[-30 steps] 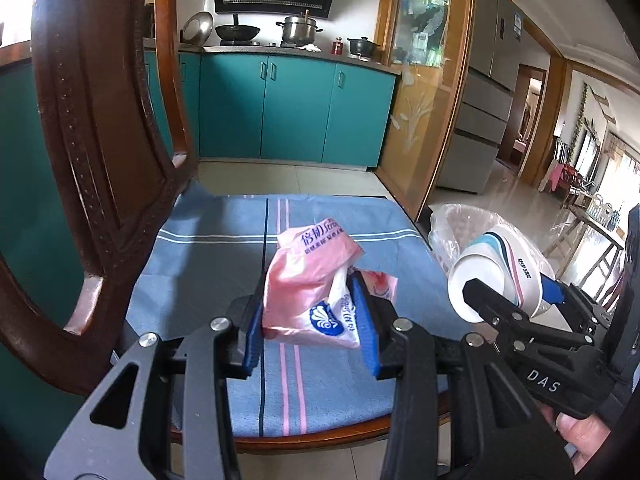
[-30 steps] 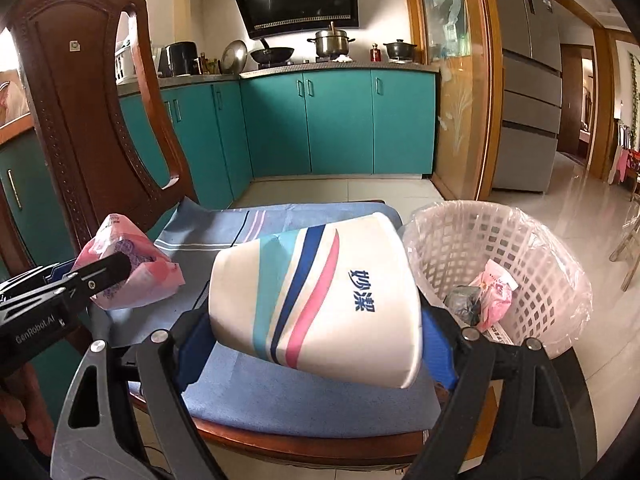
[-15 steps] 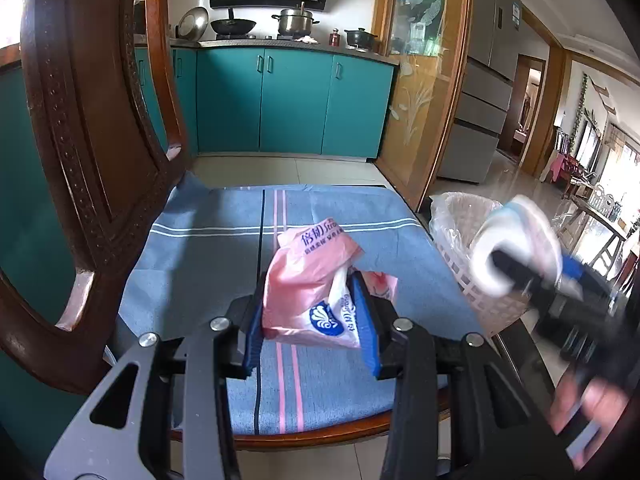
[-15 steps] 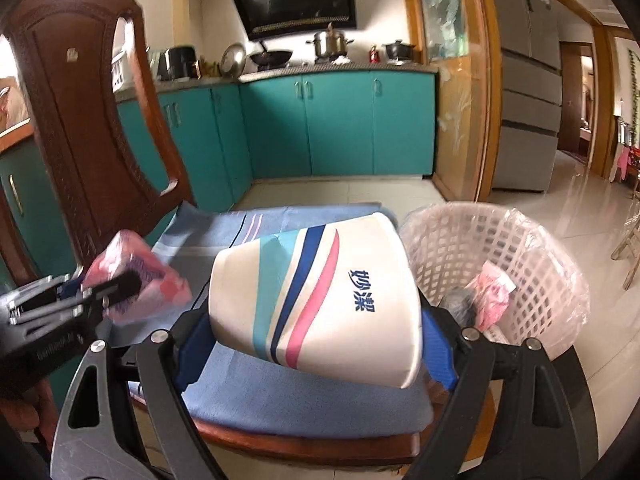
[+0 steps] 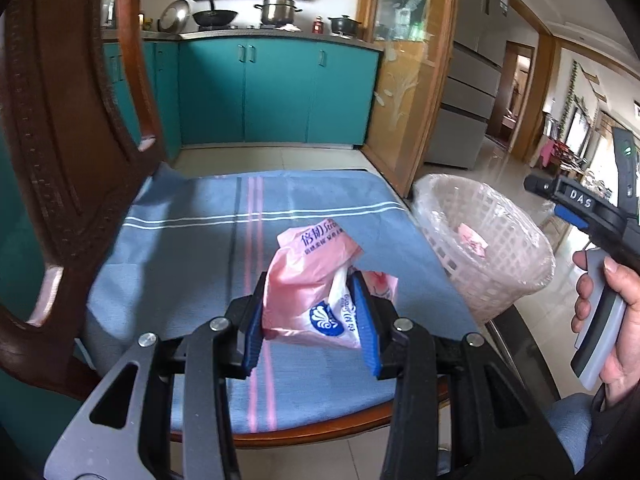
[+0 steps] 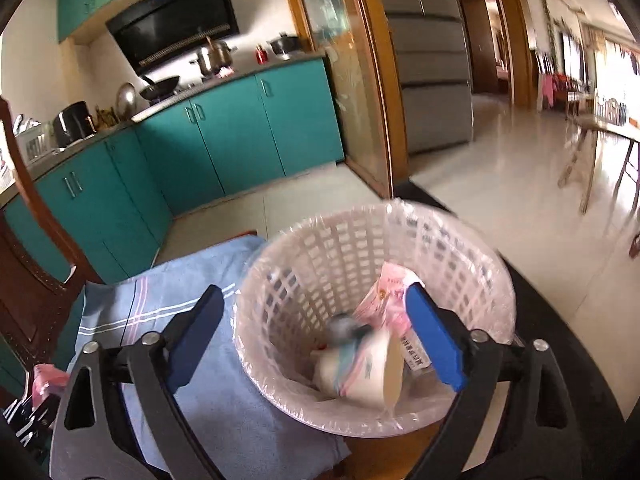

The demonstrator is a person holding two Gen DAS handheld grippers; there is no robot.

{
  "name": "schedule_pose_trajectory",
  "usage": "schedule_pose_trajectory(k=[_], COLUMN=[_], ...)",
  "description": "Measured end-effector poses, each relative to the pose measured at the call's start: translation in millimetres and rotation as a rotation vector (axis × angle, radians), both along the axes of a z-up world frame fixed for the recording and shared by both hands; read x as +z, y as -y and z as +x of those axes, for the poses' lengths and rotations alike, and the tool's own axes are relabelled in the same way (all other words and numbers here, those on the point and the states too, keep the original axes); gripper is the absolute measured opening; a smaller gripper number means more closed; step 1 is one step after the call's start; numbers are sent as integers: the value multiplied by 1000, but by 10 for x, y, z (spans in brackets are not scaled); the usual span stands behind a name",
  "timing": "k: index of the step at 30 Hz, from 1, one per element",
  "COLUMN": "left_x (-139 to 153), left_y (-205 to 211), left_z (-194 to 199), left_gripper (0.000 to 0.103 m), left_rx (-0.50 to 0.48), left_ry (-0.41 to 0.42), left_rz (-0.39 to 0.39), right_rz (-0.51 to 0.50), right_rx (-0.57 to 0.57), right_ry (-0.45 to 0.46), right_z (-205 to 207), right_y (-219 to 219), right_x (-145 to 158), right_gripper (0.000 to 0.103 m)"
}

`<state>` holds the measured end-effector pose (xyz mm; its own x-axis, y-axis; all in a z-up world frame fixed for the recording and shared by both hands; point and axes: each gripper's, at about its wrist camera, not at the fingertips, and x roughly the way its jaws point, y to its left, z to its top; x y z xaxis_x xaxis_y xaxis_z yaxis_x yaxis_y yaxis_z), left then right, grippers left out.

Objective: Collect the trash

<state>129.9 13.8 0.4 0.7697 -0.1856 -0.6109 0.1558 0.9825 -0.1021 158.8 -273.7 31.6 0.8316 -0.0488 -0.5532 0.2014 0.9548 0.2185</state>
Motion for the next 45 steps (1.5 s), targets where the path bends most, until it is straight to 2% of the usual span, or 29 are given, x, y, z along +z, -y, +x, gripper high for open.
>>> schedule_pose_trajectory(k=[2, 6, 8, 10, 13, 14, 15, 17, 18, 23, 25, 31, 37, 41, 45], left_x=[-13, 22, 78, 155, 287, 341, 368, 376, 367, 317, 331, 376, 259, 95, 50], left_y=[111, 577, 900, 1201, 1605, 1752, 1861, 1970, 1969, 1637, 1375, 463, -249, -449, -504], left_z=[29, 197, 331, 518, 851, 946, 1011, 1077, 1094, 1028, 906, 524, 115, 84, 113], left_gripper=[40, 40, 40, 40, 44, 56, 76, 94, 95, 97, 98, 100, 100, 100, 100], left_rx=[-22, -137, -211, -246, -327, -352, -362, -317, -297, -229, -177, -10, 152, 201, 228], left_ry=[-12, -34, -15, -4, -41, -30, -19, 24, 35, 15, 31, 49, 47, -24, -40], left_rz=[-4, -18, 8, 32, -38, -51, -38, 7, 10, 7, 37, 43, 15, 12, 59], right_rz=[22, 72, 85, 96, 111, 114, 119, 141, 143, 124, 118, 75, -13, -82, -130], right_rx=[-11, -71, -89, -115, -155, -167, -180, -204, -205, -157, -133, -43, 123, 211, 277], right_ry=[15, 33, 24, 8, 19, 24, 28, 36, 33, 16, 9, -11, -25, -15, -21], right_z=[-62, -129, -112, -111, -176, -192, -207, -244, -241, -195, -168, -109, -139, -230, -264], right_y=[67, 281, 362, 448, 565, 602, 644, 730, 743, 634, 551, 245, -416, -846, -1152], right_x=[5, -9, -26, -55, -56, -52, -51, -59, -64, -77, -82, -91, -80, -58, -89], right_gripper=[93, 93, 93, 93, 93, 93, 93, 93, 93, 93, 93, 93, 93, 93, 93])
